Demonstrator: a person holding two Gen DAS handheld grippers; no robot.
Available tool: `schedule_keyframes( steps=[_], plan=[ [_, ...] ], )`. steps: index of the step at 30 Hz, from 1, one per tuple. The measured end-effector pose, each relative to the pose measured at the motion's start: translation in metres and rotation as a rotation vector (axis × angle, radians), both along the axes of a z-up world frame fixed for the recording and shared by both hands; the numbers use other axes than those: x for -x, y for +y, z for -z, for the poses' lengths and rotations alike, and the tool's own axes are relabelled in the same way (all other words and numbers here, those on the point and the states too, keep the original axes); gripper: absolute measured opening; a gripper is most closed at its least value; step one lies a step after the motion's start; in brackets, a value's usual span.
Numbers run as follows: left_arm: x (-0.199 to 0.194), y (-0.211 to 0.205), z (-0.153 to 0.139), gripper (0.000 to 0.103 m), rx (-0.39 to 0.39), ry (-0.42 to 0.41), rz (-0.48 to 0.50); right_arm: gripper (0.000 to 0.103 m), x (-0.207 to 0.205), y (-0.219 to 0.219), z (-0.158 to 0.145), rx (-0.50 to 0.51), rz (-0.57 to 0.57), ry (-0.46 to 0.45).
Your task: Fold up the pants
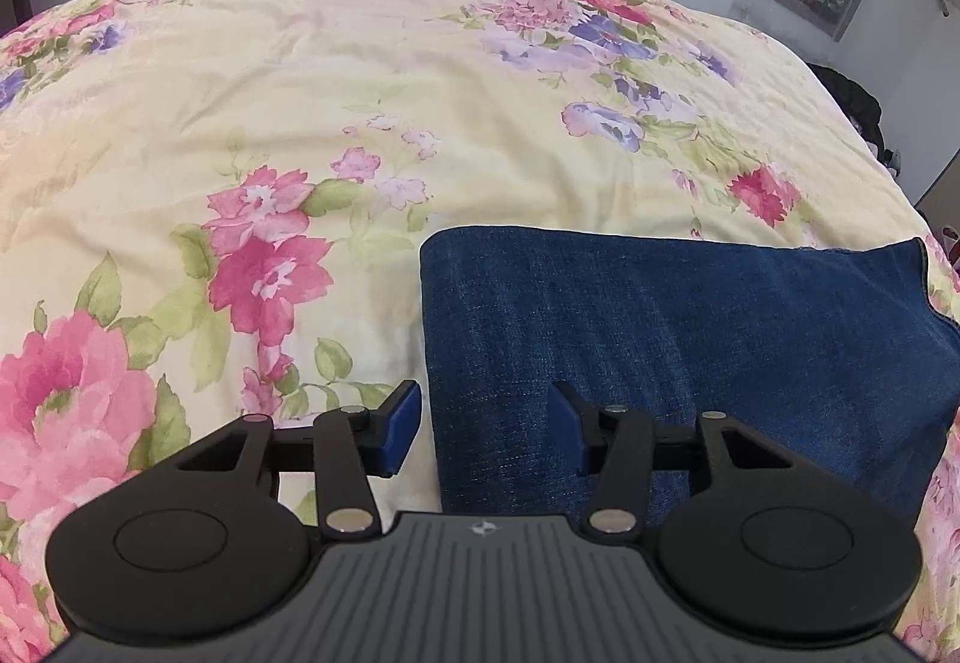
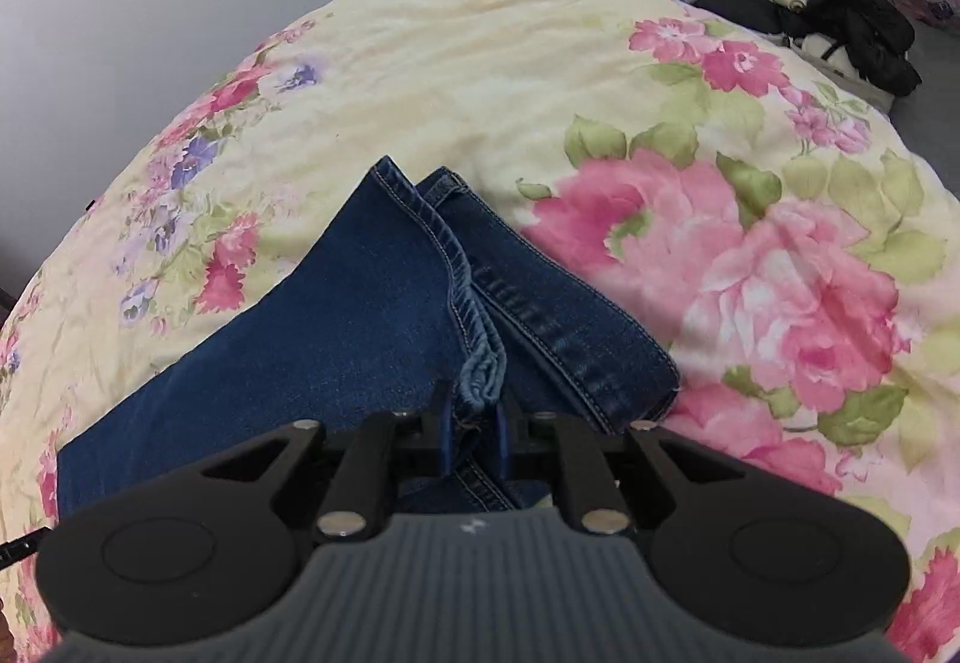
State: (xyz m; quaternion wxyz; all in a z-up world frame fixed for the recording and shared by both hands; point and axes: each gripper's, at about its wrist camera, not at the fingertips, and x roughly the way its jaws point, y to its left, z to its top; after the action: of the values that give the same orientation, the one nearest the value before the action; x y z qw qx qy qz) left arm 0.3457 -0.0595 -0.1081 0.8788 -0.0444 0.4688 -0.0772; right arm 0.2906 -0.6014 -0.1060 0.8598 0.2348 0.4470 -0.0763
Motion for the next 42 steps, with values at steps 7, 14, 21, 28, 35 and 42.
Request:
schedule_keyframes(
  steps=[7, 14, 21, 28, 35, 42],
  plan=[
    [-0.004, 0.000, -0.009, 0.058, -0.018, -0.008, -0.021, 0.007, -0.008, 0.026, -0.081, 0.118, -0.174, -0.196],
    [-0.007, -0.013, -0.005, 0.056, -0.034, 0.010, 0.009, 0.008, -0.021, -0.004, -0.011, 0.201, -0.085, -0.007],
    [-0.014, -0.010, -0.008, 0.043, -0.011, -0.009, 0.019, 0.028, -0.015, -0.011, 0.001, 0.249, -0.065, 0.012],
    [-0.040, -0.012, -0.008, 0.026, 0.082, -0.057, 0.034, 0.017, -0.018, 0.008, -0.031, 0.326, -0.141, -0.119],
    [-0.071, -0.026, 0.034, 0.011, 0.026, -0.051, 0.031, 0.001, -0.049, 0.013, 0.022, 0.356, -0.129, -0.033],
    [-0.084, -0.021, 0.067, 0.007, 0.033, -0.007, 0.046, 0.001, -0.048, -0.002, 0.062, 0.296, -0.095, 0.000]
  ],
)
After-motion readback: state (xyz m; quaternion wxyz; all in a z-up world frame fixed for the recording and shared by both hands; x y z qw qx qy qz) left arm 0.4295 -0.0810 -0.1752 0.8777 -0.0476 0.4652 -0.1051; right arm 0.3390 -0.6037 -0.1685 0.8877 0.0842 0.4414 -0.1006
